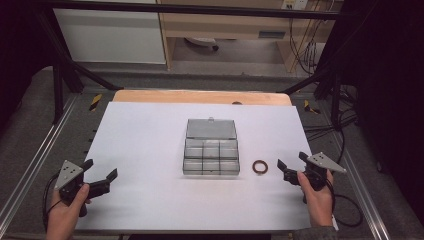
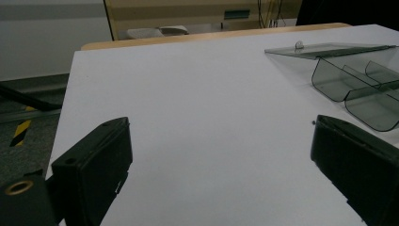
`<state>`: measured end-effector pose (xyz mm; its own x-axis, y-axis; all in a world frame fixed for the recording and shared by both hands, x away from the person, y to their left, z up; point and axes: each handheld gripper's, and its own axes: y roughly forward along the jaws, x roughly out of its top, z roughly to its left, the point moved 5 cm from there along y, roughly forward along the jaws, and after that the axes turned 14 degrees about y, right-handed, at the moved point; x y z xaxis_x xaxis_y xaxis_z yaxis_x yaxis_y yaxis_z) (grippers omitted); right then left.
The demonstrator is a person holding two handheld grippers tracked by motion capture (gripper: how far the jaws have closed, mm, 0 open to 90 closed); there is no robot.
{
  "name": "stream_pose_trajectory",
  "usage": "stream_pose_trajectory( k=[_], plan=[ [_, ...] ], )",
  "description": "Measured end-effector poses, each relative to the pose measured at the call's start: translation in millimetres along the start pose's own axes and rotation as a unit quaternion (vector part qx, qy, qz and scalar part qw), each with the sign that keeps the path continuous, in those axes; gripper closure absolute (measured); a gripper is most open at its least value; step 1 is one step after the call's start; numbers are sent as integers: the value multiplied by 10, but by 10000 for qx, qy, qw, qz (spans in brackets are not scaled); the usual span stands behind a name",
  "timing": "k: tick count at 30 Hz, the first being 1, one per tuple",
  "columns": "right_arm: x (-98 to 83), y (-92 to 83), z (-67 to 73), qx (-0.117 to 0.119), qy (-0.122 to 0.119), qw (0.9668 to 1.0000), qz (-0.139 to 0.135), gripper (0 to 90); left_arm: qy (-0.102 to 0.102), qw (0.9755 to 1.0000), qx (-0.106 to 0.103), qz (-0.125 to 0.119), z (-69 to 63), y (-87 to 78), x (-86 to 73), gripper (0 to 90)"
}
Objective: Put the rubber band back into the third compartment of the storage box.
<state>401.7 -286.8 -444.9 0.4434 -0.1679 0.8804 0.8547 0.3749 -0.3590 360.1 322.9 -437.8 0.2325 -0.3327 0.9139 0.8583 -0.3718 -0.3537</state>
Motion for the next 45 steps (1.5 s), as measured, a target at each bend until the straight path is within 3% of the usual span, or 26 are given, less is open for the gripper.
stream_pose_trajectory(
  k=[3,5,11,14,28,33,42,45],
  plan=[
    [2,26,38,-118,-113,9998,-73,69,22,10000,-11,16,-14,-1,-4,55],
    [-7,41,42,-246,3,9997,6,70,37,10000,-24,23,-18,0,-5,55],
    [17,70,105,-195,-20,9998,74,66,66,9999,-89,55,-41,5,-13,54],
    [6,157,141,-229,-49,9993,292,59,78,9999,-116,79,-56,12,-15,54],
    [-46,413,310,-24,-232,9968,765,48,100,9994,-306,109,-216,110,47,55],
    [-79,531,375,142,-261,9945,1004,49,315,9984,-446,174,-283,245,79,55],
    [-58,621,477,226,-360,9935,1056,68,-36,9990,-416,183,-270,461,104,62],
    [-94,628,520,183,-473,9922,1140,80,33,9990,-368,268,-259,466,69,64]
  ],
)
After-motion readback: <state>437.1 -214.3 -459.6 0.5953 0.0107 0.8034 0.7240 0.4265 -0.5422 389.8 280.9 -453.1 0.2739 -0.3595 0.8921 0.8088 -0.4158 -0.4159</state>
